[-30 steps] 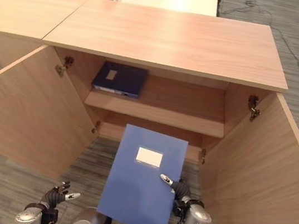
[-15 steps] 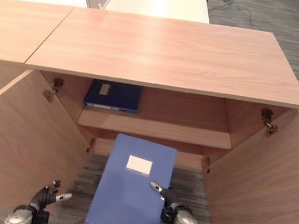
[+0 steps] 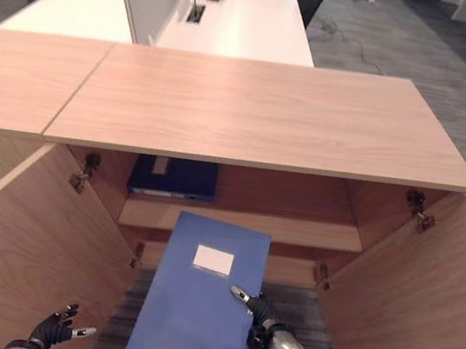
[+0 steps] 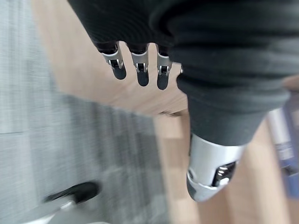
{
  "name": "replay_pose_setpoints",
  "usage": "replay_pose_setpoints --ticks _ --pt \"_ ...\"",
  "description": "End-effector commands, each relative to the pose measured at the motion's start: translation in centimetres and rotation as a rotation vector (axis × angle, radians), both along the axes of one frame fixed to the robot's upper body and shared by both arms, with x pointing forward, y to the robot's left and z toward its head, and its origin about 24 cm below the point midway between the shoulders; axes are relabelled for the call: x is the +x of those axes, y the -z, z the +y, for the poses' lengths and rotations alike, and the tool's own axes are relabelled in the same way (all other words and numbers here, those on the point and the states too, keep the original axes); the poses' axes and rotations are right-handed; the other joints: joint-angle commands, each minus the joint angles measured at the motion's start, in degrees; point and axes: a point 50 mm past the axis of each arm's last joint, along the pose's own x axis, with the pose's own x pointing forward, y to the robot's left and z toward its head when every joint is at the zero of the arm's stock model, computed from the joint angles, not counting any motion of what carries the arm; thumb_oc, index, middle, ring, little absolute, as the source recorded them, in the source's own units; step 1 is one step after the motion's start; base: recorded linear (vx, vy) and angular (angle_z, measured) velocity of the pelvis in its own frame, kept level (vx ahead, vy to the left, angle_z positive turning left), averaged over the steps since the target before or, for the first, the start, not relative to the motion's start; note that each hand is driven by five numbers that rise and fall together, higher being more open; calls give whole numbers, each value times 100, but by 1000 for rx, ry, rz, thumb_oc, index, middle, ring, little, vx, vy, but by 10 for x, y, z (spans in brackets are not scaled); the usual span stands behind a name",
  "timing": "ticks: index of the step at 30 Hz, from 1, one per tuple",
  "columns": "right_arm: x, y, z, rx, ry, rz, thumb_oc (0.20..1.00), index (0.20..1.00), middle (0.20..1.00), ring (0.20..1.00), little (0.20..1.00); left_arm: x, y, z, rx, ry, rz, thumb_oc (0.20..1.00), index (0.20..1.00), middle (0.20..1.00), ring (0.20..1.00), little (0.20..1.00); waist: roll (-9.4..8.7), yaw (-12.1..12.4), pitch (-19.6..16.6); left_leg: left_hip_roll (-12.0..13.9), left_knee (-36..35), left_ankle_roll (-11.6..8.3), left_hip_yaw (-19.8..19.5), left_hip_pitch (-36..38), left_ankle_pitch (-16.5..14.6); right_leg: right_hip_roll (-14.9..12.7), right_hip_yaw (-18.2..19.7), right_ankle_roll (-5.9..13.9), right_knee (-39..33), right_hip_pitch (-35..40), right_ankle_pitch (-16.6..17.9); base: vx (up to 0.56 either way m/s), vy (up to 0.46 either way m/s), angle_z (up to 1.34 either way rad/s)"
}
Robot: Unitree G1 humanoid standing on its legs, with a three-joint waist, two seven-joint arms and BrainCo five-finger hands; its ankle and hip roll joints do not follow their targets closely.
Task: Put the empty folder in the office cabinet
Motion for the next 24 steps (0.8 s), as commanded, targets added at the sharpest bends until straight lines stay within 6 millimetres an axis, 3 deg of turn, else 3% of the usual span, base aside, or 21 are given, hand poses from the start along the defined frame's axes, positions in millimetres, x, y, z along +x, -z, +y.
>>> replay_pose_setpoints --ticks 1,2,4,7,11,13,14,15,16,17,18,19,20,21,23,24 --pt "11 -13 4 66 14 -66 200 200 200 200 200 3 2 9 65 31 19 1000 1000 1000 1000 1000 -69 -95 470 296 -55 -429 -434 35 -230 566 19 -162 -885 -241 970 38 -107 9" --pt "11 -14 5 74 20 -71 200 200 200 200 200 0 7 7 58 22 42 1000 1000 1000 1000 1000 -96 -130 496 276 -78 -453 -468 111 -265 692 93 -117 -1137 -272 1047 167 -131 -2" --pt "10 -15 3 89 29 -77 200 200 200 200 200 -16 27 -8 -112 -167 110 1000 1000 1000 1000 1000 -181 -246 495 190 -65 -492 -661 186 -323 872 413 -133 -1552 -262 1193 187 -141 14" --pt "8 -11 2 88 37 -62 200 200 200 200 200 -42 46 -18 -160 -298 238 1000 1000 1000 1000 1000 -215 -263 377 191 -11 -512 -740 223 -396 914 410 -196 -1752 -42 1222 116 -90 53" --pt "4 -3 7 129 63 -20 200 200 200 200 200 -91 62 -36 -189 -561 484 1000 1000 1000 1000 1000 -179 -297 44 522 -73 -731 -859 305 -331 1128 300 -356 -1814 205 1041 231 -180 30" --pt "5 -6 5 142 66 -37 200 200 200 200 200 -101 63 -39 -198 -574 520 1000 1000 1000 1000 1000 -173 -307 20 649 -75 -828 -908 290 -319 1203 275 -420 -1753 210 880 136 -175 15" --pt "5 -6 5 142 66 -37 200 200 200 200 200 -101 63 -39 -198 -574 520 1000 1000 1000 1000 1000 -171 -310 20 652 -75 -829 -910 291 -320 1204 272 -422 -1750 211 876 137 -281 20" --pt "4 -10 -4 137 75 -57 200 200 200 200 200 -100 63 -39 -213 -595 509 1000 1000 1000 1000 1000 -153 -336 127 851 239 -1009 -862 175 -417 1226 187 -513 -1598 232 632 45 -147 18" --pt "4 -10 -4 138 75 -57 200 200 200 200 200 -100 63 -38 -213 -595 508 1000 1000 1000 1000 1000 -159 -346 113 842 243 -1006 -872 150 -409 1216 179 -511 -1601 216 639 -61 -268 35" --pt "8 -14 -13 126 107 -71 200 200 200 200 200 -83 62 -35 -216 -566 459 1000 1000 1000 1000 1000 -209 -368 371 937 1277 -1165 -612 -490 -479 1072 2 -640 -1441 248 460 -108 -120 47" --pt "8 -14 -13 126 107 -71 200 200 200 200 200 -83 62 -35 -216 -566 459 1000 1000 1000 1000 1000 -208 -371 367 939 1292 -1165 -616 -505 -486 1072 -2 -640 -1439 242 459 -185 -181 68" --pt "12 -17 -19 105 112 -87 200 200 200 200 200 -70 61 -33 -209 -521 424 1000 1000 1000 1000 1000 -240 -390 513 1011 1859 -1181 -455 -934 -437 995 -119 -710 -1359 230 409 -76 -131 65" --pt "17 -22 -30 63 127 -109 200 200 200 200 200 -60 60 -30 -205 -490 392 1000 1000 1000 1000 1000 -212 -397 616 1219 2244 -1196 -260 -1236 -546 992 -177 -734 -1245 275 237 -80 -125 61" --pt "21 -25 -36 41 144 -120 200 200 200 200 200 -58 60 -29 -198 -474 385 1000 1000 1000 1000 1000 -210 -390 618 1268 2108 -1201 -224 -1313 -508 961 -187 -705 -1241 275 242 99 -8 48" --pt "19 -23 -45 10 170 -119 200 200 200 200 200 -72 60 -30 -191 -466 421 1000 1000 1000 1000 1000 -46 -369 468 1257 1137 -1143 -309 -919 -354 1054 -77 -650 -1219 307 204 145 88 17" --pt "19 -23 -45 10 170 -119 200 200 200 200 200 -72 60 -30 -191 -466 421 1000 1000 1000 1000 1000 -47 -367 469 1256 1123 -1143 -305 -908 -347 1053 -75 -649 -1219 309 203 88 55 -11"
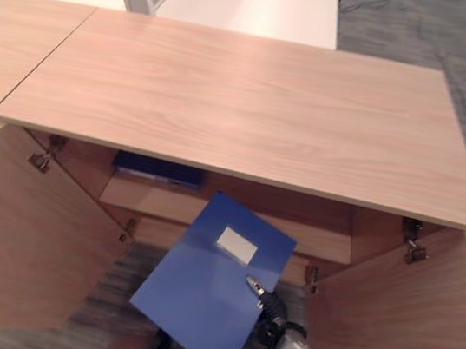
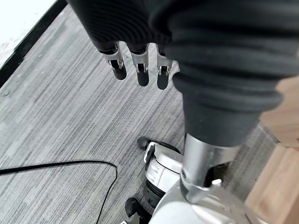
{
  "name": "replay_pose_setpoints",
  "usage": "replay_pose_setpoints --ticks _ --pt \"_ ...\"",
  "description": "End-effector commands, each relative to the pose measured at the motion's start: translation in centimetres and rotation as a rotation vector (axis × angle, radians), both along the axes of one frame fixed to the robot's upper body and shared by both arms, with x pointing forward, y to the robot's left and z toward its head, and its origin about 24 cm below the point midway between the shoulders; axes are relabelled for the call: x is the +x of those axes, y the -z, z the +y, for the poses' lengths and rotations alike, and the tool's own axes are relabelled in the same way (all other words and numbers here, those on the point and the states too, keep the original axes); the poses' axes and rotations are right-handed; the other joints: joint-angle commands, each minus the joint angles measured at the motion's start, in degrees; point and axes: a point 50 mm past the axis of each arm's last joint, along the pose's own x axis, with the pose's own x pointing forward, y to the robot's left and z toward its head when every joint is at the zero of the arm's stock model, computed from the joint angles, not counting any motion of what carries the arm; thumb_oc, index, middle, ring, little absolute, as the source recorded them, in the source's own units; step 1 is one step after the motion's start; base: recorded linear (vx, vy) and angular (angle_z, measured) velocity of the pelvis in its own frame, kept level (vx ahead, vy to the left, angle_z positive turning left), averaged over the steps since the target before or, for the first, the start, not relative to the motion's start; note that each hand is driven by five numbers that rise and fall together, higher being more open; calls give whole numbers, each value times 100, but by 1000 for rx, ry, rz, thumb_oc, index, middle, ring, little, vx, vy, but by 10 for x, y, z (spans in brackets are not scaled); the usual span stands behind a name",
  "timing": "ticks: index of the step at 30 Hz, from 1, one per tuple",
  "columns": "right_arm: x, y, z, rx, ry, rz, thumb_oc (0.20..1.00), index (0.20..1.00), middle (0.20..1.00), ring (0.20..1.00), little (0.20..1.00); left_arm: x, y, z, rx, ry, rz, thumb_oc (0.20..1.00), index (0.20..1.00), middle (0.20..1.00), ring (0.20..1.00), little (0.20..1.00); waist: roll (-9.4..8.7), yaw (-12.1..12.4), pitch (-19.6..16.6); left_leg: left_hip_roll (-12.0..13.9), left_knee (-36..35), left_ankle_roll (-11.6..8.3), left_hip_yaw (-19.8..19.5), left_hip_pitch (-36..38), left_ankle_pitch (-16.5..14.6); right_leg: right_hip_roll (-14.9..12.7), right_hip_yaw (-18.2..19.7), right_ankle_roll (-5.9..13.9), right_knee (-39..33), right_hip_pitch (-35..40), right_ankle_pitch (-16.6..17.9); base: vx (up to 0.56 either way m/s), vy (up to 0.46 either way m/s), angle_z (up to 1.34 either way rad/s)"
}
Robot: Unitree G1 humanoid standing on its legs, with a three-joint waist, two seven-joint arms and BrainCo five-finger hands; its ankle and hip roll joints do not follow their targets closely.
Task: Put the empty folder in the office cabinet
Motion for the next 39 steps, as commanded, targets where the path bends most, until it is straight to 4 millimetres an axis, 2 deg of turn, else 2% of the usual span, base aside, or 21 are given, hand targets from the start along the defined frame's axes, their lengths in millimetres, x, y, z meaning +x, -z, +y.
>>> replay_pose_setpoints --ticks 1,7,10,13,15,16,17,18,19,20,21,24,25,26,27,30,31,33,35,39 --pt "7 -15 -8 -14 25 -105 200 200 200 200 200 -20 -1 8 21 58 69 1000 1000 1000 1000 1000 85 -5 -86 156 -1195 137 -52 485 135 -182 414 476 814 70 -838 82 78 -18" --pt "18 -27 -8 29 99 -184 200 200 200 200 200 -21 -2 13 59 133 98 1000 1000 1000 1000 1000 127 -85 -99 76 -1437 250 113 652 143 -267 529 464 999 -187 -845 52 78 -21" --pt "37 -45 -4 40 92 -276 200 200 200 200 200 -12 -2 12 69 185 71 1000 1000 1000 1000 1000 128 -71 117 51 -1259 318 114 420 69 -378 627 483 1216 -525 -790 -77 60 1" --pt "48 -58 0 46 77 -333 200 200 200 200 200 -4 -2 13 80 213 50 1000 1000 1000 1000 1000 126 -63 259 54 -1103 342 91 149 37 -448 643 491 1346 -774 -772 -90 22 7" --pt "66 -80 6 57 67 -434 200 200 200 200 200 9 -3 12 96 246 16 1000 1000 1000 1000 1000 125 -47 469 38 -809 362 45 -268 -18 -540 672 482 1574 -1122 -783 -140 29 5" --pt "66 -80 6 57 67 -435 200 200 200 200 200 9 -3 12 96 246 16 1000 1000 1000 1000 1000 125 -47 466 38 -801 362 44 -278 -22 -541 673 482 1580 -1131 -785 -90 11 6" --pt "77 -97 7 65 81 -511 200 200 200 200 200 16 -4 12 104 259 -2 1000 1000 1000 1000 1000 122 -32 587 15 -600 378 -14 -534 -62 -590 703 470 1722 -1306 -809 -59 0 7" --pt "77 -97 7 65 81 -511 200 200 200 200 200 16 -4 12 104 259 -3 1000 1000 1000 1000 1000 122 -32 583 15 -591 378 -15 -544 -66 -591 703 470 1728 -1315 -811 -99 -1 8" --pt "88 -117 8 84 105 -594 200 200 200 200 200 21 -4 11 111 275 -18 1000 1000 1000 1000 1000 132 -22 687 0 -387 399 -70 -813 -111 -635 730 463 1889 -1501 -855 -41 1 10" --pt "88 -117 8 84 106 -594 200 200 200 200 200 22 -4 11 111 275 -18 1000 1000 1000 1000 1000 133 -23 683 0 -375 400 -72 -827 -117 -637 731 463 1897 -1513 -859 -80 11 14" --pt "98 -136 8 102 134 -674 200 200 200 200 200 27 -5 10 118 292 -31 1000 1000 1000 1000 1000 151 -8 762 -28 -140 415 -112 -1084 -180 -680 753 449 2075 -1699 -913 -56 12 14" --pt "111 -170 7 135 187 -814 200 200 200 200 200 34 -6 10 131 314 -47 1000 1000 1000 1000 1000 193 12 888 -67 258 446 -182 -1527 -301 -754 775 415 2447 -2052 -1061 -59 13 13" --pt "111 -170 7 135 187 -814 200 200 200 200 200 34 -6 10 131 313 -47 1000 1000 1000 1000 1000 194 12 881 -66 274 446 -184 -1547 -308 -756 776 414 2461 -2070 -1068 -50 4 14" --pt "117 -189 6 146 224 -887 200 200 200 200 200 37 -7 9 135 320 -57 1000 1000 1000 1000 1000 219 27 931 -80 541 468 -225 -1819 -385 -807 802 390 2728 -2298 -1169 -33 5 11" --pt "117 -189 6 146 224 -888 200 200 200 200 200 38 -7 9 135 319 -58 1000 1000 1000 1000 1000 219 27 924 -80 559 469 -226 -1840 -394 -810 805 391 2745 -2319 -1177 -53 12 11" --pt "125 -222 -4 148 293 -1010 200 200 200 200 200 42 -8 8 139 325 -78 1000 1000 1000 1000 1000 278 58 981 -111 1007 513 -274 -2302 -548 -908 874 343 3226 -2747 -1368 -55 23 3" --pt "129 -240 -12 162 348 -1073 200 200 200 200 200 46 -9 9 145 325 -90 1000 1000 1000 1000 1000 315 79 1024 -119 1356 537 -302 -2639 -651 -980 893 296 3604 -3051 -1518 -69 24 1" --pt "130 -245 -16 163 368 -1091 200 200 200 200 200 47 -9 9 145 325 -93 1000 1000 1000 1000 1000 320 81 1022 -128 1498 553 -317 -2777 -703 -1002 924 280 3769 -3191 -1581 -36 17 9" --pt "132 -260 -27 189 421 -1145 200 200 200 200 200 47 -9 11 153 333 -88 1000 1000 1000 1000 1000 338 92 1038 -130 2017 583 -351 -3210 -885 -1065 1000 210 4304 -3626 -1805 -42 8 10" --pt "131 -272 -38 166 456 -1180 200 200 200 200 200 50 -11 16 178 337 -84 1000 1000 1000 1000 1000 322 93 1019 -122 2589 603 -415 -3679 -1083 -1137 1138 112 4856 -4082 -2051 -15 -12 4"
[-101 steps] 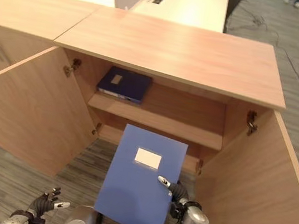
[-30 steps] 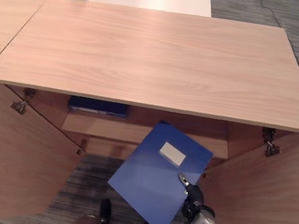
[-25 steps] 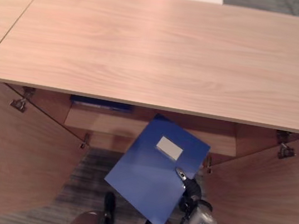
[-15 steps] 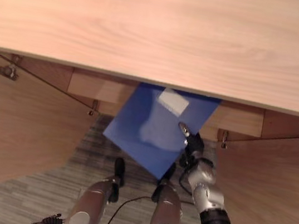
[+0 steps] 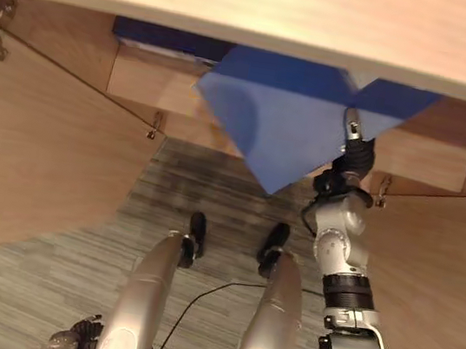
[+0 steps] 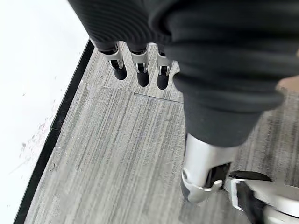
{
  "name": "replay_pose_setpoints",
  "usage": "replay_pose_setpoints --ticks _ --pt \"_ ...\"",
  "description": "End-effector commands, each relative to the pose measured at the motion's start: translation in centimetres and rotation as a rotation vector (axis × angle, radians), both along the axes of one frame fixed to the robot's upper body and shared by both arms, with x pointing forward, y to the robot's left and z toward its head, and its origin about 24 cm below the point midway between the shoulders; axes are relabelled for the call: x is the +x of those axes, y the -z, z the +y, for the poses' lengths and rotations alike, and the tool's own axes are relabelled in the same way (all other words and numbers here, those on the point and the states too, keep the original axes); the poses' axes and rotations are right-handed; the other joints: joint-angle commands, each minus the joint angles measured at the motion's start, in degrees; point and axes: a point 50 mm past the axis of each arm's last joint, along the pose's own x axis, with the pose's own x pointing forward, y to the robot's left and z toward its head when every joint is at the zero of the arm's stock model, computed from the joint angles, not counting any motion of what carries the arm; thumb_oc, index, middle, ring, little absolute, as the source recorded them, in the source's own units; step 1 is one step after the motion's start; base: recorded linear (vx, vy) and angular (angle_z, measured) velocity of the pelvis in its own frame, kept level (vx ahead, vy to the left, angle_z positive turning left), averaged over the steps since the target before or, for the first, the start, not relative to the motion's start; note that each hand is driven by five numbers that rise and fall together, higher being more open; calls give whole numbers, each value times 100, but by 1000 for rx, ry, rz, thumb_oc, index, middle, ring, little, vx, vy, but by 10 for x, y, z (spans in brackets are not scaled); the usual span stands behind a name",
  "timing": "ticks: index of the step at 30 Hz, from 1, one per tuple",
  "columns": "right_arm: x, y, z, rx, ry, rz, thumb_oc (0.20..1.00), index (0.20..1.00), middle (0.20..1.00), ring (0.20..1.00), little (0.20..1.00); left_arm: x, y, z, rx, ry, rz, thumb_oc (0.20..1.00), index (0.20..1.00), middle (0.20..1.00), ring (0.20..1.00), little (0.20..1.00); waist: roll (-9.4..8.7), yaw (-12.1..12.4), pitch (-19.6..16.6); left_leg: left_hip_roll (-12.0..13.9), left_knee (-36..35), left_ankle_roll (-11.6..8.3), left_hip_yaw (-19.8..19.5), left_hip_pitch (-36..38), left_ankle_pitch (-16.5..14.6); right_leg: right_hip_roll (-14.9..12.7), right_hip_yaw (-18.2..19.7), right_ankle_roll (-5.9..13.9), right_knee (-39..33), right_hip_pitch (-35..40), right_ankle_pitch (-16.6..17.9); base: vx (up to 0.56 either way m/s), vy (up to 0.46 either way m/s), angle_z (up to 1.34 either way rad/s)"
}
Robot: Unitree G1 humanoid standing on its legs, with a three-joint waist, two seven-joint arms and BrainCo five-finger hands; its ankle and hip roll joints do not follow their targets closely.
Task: Put the empty folder in the office cabinet
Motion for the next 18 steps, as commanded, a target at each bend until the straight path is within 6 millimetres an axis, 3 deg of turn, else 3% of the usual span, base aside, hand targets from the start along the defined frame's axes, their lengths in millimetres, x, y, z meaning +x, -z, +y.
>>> replay_pose_setpoints --ticks 1,4,9,12,14,18 --pt "-14 -38 -17 -34 65 -183 200 200 200 200 200 -28 2 20 80 2 98 1000 1000 1000 1000 1000 -23 -63 -360 62 380 13 -269 -324 -307 -2 492 4 481 86 -801 -19 -36 -2" --pt "-13 -48 -23 -32 86 -206 200 200 200 200 200 -26 1 23 85 -10 90 1000 1000 1000 1000 1000 -35 -39 -363 67 706 21 -306 -585 -422 -26 589 -57 786 -158 -947 -9 -15 -1" --pt "-3 -86 -45 83 167 -291 200 200 200 200 200 -23 -2 28 108 -13 76 1000 1000 1000 1000 1000 -43 57 -325 88 1355 55 -422 -1083 -649 -133 734 -187 1466 -656 -1238 -7 -3 4" --pt "13 -102 -58 192 206 -277 200 200 200 200 200 -22 -3 30 119 -13 70 1000 1000 1000 1000 1000 -30 138 -323 100 1599 90 -452 -1271 -757 -147 802 -221 1700 -845 -1315 -5 3 2" --pt "29 -113 -73 391 262 -233 200 200 200 200 200 -20 -4 32 134 -10 71 1000 1000 1000 1000 1000 -16 234 -368 80 1706 109 -448 -1322 -816 -149 817 -236 1802 -902 -1362 -6 37 -1" --pt "42 -129 -86 539 312 -161 200 200 200 200 200 -11 -6 31 139 -7 53 1000 1000 1000 1000 1000 39 333 -401 41 1725 108 -454 -1415 -833 -159 827 -243 1847 -984 -1406 0 9 0"
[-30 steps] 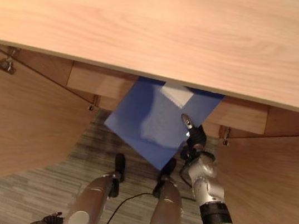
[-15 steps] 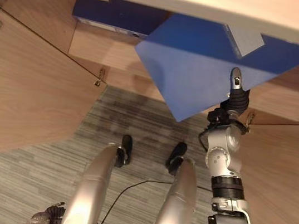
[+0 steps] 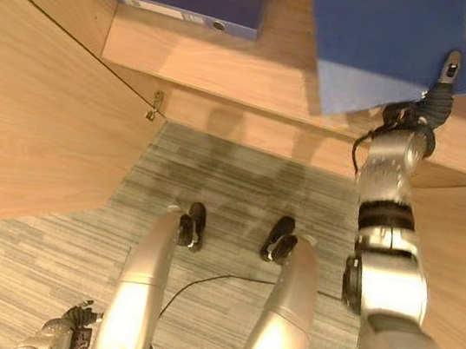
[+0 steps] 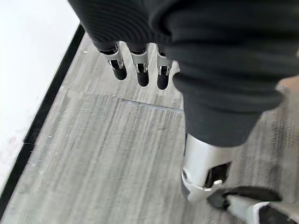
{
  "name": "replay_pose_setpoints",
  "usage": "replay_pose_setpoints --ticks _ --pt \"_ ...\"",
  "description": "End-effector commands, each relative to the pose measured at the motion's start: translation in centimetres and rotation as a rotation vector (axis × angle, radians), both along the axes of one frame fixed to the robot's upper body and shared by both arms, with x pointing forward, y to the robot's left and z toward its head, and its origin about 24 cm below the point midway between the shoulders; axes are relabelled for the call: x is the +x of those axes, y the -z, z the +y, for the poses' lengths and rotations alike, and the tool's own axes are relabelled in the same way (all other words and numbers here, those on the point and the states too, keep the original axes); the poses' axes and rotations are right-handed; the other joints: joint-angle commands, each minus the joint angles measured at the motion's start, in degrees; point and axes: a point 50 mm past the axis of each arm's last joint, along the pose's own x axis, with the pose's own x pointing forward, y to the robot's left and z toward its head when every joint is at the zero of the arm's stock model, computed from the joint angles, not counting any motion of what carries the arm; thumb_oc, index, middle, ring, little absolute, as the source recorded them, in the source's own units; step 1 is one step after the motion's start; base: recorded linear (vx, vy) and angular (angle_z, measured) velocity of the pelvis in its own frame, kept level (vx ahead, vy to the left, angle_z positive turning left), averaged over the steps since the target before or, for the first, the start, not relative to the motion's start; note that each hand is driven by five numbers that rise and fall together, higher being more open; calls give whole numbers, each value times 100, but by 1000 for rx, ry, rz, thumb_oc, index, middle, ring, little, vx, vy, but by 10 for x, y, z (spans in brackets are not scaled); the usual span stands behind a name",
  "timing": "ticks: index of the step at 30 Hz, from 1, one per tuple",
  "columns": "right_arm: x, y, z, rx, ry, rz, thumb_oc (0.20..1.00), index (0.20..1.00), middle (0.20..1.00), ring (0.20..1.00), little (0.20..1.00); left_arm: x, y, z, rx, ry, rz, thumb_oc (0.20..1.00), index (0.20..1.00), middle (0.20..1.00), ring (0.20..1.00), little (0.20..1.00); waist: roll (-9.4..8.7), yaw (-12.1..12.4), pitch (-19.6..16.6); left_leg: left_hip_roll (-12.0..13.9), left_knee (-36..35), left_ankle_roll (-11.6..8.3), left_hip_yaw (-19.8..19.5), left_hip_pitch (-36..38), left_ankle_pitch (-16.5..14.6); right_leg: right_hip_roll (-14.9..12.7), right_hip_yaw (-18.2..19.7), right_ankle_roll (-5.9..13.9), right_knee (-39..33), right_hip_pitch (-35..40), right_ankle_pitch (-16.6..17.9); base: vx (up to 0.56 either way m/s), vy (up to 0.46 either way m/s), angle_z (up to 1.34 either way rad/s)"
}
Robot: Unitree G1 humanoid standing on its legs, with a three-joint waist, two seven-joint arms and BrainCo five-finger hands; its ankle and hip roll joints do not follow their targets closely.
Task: Put the empty folder in the office cabinet
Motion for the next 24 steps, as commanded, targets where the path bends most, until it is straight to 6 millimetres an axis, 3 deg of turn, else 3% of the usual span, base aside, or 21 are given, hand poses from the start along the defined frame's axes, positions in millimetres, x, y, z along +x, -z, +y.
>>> replay_pose_setpoints --ticks 1,6,24 --pt "-20 -42 -27 -47 81 -170 200 200 200 200 200 -28 5 14 41 -51 101 1000 1000 1000 1000 1000 23 132 -57 -29 -127 -8 -309 93 -286 2 426 -191 201 469 -917 3 -11 3" --pt "-21 -45 -46 8 123 -48 200 200 200 200 200 -32 5 15 38 -27 112 1000 1000 1000 1000 1000 86 329 -178 -108 -302 -35 -327 54 -209 -17 302 -129 75 504 -889 6 -25 13" --pt "-22 -59 -44 68 129 -111 200 200 200 200 200 -34 2 12 27 42 89 1000 1000 1000 1000 1000 409 666 -144 -318 -783 -101 -387 -78 97 -151 6 82 -192 501 -768 5 -18 8"
